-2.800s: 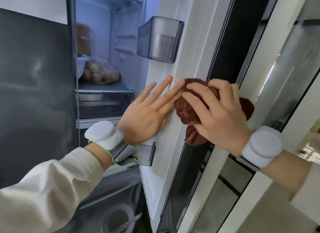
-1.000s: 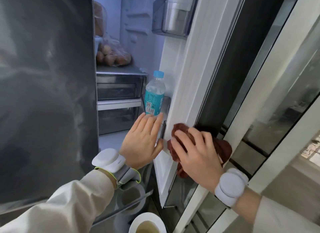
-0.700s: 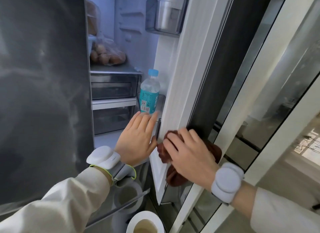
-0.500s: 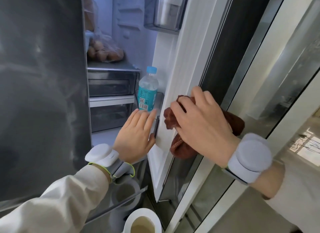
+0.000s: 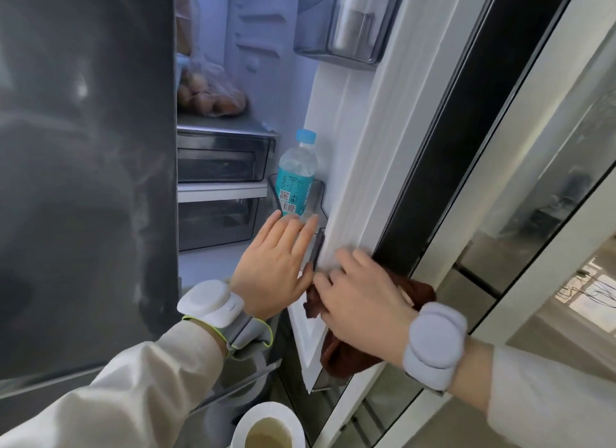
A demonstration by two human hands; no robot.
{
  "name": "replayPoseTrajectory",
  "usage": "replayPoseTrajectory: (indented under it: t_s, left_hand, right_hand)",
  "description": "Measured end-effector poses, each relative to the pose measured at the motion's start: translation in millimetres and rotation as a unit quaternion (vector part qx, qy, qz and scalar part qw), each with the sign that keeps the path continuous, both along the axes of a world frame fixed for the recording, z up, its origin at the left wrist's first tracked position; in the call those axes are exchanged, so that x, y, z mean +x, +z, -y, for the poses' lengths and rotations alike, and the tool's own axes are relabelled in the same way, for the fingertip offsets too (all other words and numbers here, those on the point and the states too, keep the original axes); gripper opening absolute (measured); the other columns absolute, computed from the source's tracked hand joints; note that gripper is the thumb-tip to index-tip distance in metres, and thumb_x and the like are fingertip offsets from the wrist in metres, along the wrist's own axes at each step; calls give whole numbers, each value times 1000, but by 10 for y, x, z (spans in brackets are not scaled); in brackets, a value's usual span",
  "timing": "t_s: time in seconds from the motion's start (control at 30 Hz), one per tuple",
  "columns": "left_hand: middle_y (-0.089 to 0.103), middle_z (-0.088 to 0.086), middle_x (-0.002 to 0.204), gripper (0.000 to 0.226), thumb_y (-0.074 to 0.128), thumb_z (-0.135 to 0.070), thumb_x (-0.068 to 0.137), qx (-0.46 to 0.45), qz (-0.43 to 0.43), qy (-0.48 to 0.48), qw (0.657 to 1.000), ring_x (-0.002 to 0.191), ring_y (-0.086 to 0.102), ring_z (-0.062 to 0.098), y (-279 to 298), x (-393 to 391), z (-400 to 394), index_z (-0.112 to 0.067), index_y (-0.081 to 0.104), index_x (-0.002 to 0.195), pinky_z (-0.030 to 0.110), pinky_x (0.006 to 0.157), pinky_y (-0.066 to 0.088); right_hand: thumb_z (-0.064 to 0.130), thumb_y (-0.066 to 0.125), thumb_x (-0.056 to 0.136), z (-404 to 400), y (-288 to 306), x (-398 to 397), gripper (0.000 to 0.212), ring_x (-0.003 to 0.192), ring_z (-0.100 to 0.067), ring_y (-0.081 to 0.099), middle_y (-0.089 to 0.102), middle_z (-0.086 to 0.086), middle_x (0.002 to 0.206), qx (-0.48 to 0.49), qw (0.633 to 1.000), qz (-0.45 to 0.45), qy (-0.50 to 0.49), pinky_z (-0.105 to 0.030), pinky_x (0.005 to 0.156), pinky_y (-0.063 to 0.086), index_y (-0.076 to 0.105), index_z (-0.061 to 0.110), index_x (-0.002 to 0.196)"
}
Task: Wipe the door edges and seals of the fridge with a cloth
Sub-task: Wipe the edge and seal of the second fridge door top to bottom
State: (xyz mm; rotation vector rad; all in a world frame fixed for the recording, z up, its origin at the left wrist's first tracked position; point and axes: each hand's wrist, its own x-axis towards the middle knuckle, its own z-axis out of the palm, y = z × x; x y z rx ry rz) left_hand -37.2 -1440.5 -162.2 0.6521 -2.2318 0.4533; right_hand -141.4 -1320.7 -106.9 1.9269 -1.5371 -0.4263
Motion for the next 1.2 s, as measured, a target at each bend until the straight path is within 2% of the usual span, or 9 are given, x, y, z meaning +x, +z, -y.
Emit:
replayPoseTrajectory:
  t_s: [0.13,0.23,0.37,0.57,0.7,0.8,0.9,1.0,1.2]
  left_hand:
    - [58,17,108,58,42,-34,84,6,-11,0,1000,109,50,33,-19,6,17,1,42,130,42,109,23]
    - [58,17,107,56,40,-35,84,7,-14,0,1000,107,53,34,-27,-5,12,0,41,128,42,108,24]
    - [59,18,108,56,41,-34,85,10,-16,0,1000,107,54,35,-32,-29,5,1,41,129,43,107,25]
    - [60,15,108,58,37,-35,85,4,-6,2,1000,107,55,32,-2,-42,-47,-1,35,133,41,109,23]
    - [60,13,105,60,41,-35,83,0,-18,-4,1000,104,55,30,-10,-97,-87,-2,34,133,40,108,25]
    - [59,14,106,61,41,-35,84,2,-19,-7,1000,105,53,30,-22,-113,-87,-1,36,134,40,109,22]
    - [59,15,107,60,40,-35,85,6,-22,-7,1000,106,53,32,-27,-129,-97,0,39,134,41,109,22]
    - [59,16,107,59,41,-34,84,10,-34,-9,999,106,55,33,-36,-153,-109,0,40,133,41,109,23]
    - [61,17,108,58,40,-35,84,13,-31,5,999,107,56,33,-32,-136,-106,-1,41,130,40,109,20]
  right_hand:
    - [37,41,78,-41,456,-68,30,75,-28,51,60,-7,61,-143,988,28,47,-38,67,35,58,13,73]
    - [35,54,77,-83,712,-101,26,75,-30,51,59,-10,62,-195,979,32,47,-38,65,38,58,9,76]
    - [32,74,68,-85,497,-117,30,76,-32,54,61,-12,67,-180,983,21,34,-38,66,43,62,7,79]
    - [30,74,70,-109,-347,-141,22,69,-23,51,57,-5,64,-62,997,35,24,-35,66,45,59,13,74]
    - [31,74,71,-140,-558,-243,22,70,-22,52,60,-4,66,-32,998,59,17,-34,67,47,62,13,77]
    - [32,64,75,-170,-364,-303,17,75,-24,53,62,-3,73,-85,993,72,35,-36,70,41,61,16,79]
    - [32,57,75,-179,95,-354,25,79,-28,51,65,-8,83,-173,981,66,52,-36,69,29,63,11,88]
    - [33,59,76,-166,497,-396,33,82,-31,52,66,-12,88,-242,967,56,53,-38,68,33,64,6,95]
    - [27,56,82,-145,308,-447,29,88,-30,41,65,-15,98,-232,971,23,60,-37,71,28,62,6,101]
